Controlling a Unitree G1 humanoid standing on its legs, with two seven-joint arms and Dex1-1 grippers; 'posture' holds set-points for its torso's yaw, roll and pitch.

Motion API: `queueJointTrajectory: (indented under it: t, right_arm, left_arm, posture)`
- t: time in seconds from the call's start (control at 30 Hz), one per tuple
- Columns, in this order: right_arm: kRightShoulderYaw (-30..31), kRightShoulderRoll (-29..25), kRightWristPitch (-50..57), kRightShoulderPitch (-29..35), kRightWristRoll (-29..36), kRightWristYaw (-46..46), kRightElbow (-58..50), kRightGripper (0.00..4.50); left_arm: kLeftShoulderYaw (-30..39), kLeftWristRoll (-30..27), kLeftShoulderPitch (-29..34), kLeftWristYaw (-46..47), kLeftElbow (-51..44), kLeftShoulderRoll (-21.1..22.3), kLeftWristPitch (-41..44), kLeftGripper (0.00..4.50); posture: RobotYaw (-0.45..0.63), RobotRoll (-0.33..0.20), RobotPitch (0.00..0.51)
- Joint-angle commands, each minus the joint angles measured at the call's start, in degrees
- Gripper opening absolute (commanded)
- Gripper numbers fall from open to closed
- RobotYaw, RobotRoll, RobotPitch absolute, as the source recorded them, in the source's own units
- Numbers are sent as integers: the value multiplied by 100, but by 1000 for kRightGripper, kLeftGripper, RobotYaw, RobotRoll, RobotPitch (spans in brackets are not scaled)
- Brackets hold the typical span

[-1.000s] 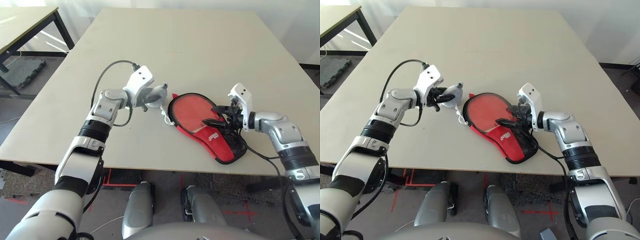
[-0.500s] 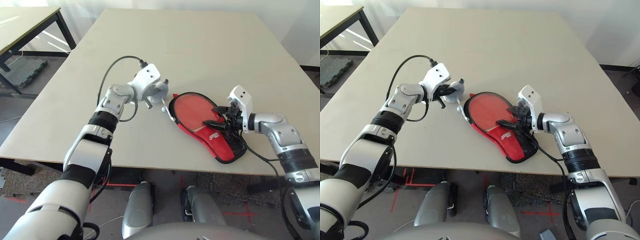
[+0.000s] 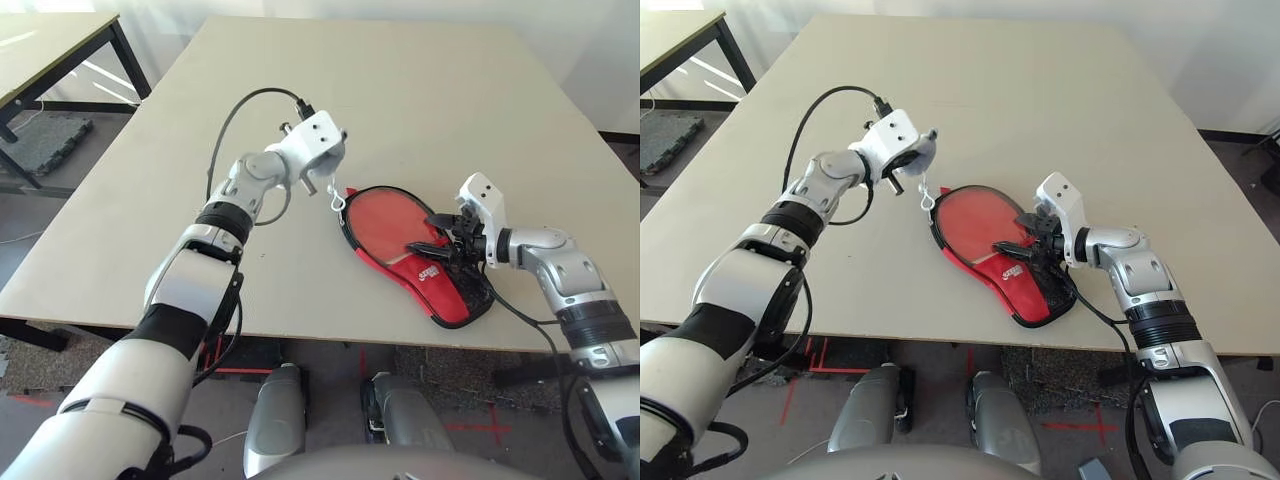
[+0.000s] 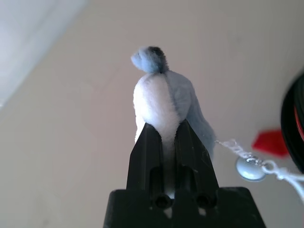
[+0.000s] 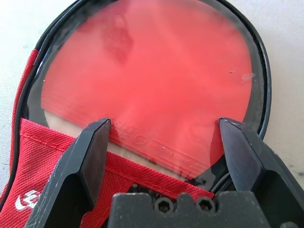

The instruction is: Store the ping-pong paddle in its case and zip it.

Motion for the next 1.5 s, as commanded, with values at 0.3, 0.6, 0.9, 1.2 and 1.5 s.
queueJointTrajectory:
  t: [0.3,0.6,0.9,1.2,1.5]
  right_arm:
    - [222,14,316,321,-140,15,155,4500]
    - [201,35,395,396,-128,-15,17,4500]
    - [205,58,375,337,-133,-19,74,4500]
    - [214,88,338,254,-146,-24,179,4500]
    - [238,129,274,188,-176,-18,304,4500]
  left_arm:
    - [-55,538,-597,1320,488,-541,-565,4]
    - [-230,808,-540,1003,556,-978,-793,4]
    - [-353,812,-173,-16,469,-1417,-965,4]
    - [-276,666,-41,-335,397,-1523,-963,2940]
    - [90,324,-94,-636,257,-1476,-843,4486]
  posture:
    - [45,0,108]
    - [41,0,111]
    - [46,0,111]
    - [47,0,107]
    - [58,0,98]
